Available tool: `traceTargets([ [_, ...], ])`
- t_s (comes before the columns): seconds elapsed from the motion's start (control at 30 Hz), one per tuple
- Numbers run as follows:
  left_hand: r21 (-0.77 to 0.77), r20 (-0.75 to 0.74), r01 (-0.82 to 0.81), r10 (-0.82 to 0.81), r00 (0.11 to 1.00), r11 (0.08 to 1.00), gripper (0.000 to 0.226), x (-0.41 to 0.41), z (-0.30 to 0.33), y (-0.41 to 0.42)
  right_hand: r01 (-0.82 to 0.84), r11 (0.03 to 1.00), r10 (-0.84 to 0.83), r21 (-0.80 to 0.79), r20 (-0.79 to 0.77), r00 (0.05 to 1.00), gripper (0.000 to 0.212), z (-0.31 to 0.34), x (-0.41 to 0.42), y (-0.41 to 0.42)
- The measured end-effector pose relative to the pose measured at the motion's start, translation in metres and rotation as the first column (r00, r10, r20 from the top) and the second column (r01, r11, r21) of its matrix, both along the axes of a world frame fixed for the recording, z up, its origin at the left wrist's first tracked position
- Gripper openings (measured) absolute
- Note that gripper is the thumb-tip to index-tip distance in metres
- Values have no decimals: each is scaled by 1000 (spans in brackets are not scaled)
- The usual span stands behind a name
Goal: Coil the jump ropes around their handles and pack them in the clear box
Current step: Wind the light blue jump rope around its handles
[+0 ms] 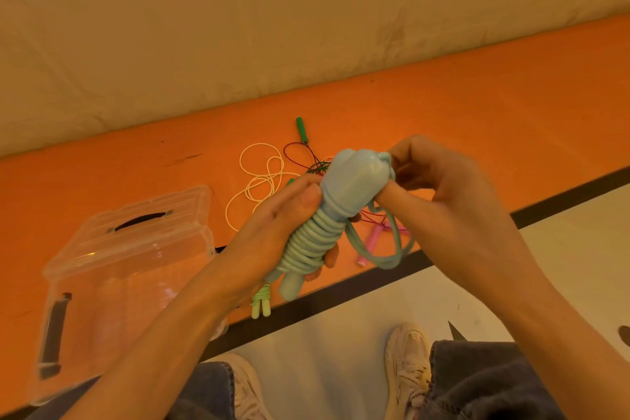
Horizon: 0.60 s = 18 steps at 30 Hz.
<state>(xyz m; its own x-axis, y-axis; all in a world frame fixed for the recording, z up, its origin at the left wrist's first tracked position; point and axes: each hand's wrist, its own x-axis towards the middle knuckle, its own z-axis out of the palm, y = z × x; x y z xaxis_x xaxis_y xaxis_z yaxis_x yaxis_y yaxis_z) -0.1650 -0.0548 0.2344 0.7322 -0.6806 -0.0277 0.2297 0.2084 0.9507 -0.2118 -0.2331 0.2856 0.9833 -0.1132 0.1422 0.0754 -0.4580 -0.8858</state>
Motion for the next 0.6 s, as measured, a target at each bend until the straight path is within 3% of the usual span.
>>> traceTargets([
  [0.13,6,61,-25,25,998,1000,61,-2,3,-2,-27,992,28,126,-9,1000,10,-1,-1,2],
  [0.43,15,248,-109,102,963,994,64,-3,8,1,-125,951,106,281,81,991,5,-1,-3,4],
  [0.6,42,398,-157,128,908,987,53,-5,15,1,-158,850,210,502,-48,977,5,-4,-3,-3],
])
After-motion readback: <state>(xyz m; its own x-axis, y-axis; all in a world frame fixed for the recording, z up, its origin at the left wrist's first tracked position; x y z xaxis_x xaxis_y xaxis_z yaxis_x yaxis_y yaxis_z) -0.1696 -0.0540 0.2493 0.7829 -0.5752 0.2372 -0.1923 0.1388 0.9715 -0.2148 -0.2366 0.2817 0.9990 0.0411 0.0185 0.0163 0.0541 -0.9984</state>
